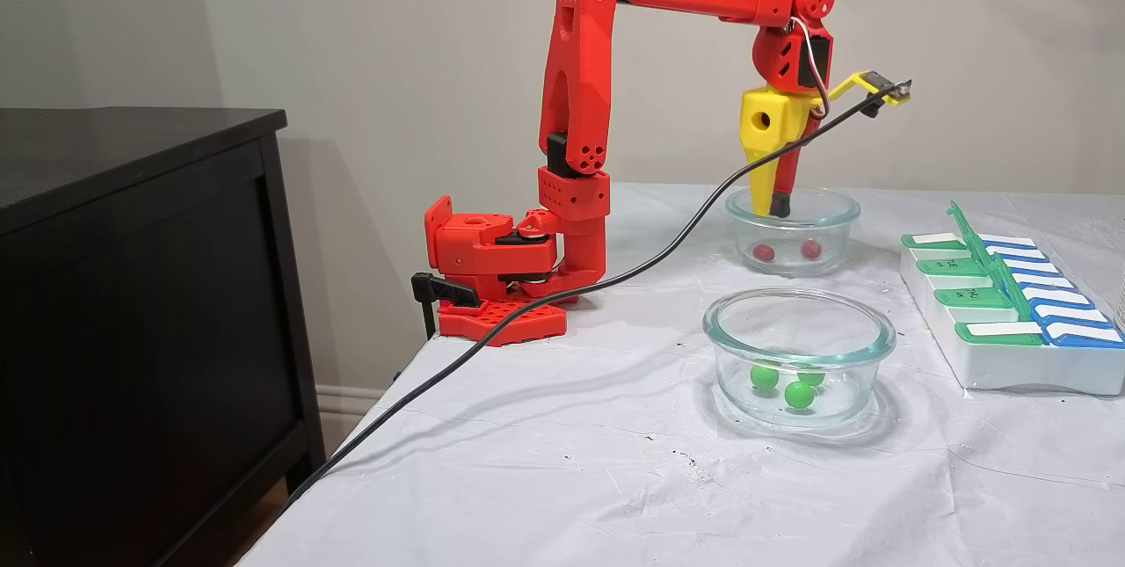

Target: Sort medicines into box.

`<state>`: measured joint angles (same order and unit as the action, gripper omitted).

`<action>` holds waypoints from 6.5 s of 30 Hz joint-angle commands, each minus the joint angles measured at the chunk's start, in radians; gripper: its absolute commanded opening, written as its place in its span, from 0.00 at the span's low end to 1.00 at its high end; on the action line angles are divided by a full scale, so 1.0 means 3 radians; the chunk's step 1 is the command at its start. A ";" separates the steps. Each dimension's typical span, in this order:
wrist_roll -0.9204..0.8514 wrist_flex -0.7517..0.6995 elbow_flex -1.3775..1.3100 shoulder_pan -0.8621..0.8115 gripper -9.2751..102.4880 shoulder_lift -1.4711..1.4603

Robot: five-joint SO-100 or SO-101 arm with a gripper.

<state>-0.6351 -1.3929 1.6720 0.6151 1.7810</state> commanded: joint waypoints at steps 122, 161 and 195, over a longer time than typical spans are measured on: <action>0.0767 0.0961 -0.0966 -0.1938 0.08 -0.0327; 0.0291 0.0762 -0.0808 -0.1606 0.08 0.0102; -0.0818 0.1222 0.0941 -0.0133 0.22 0.1186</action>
<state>-0.8636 -1.0661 1.9758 0.5538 2.1046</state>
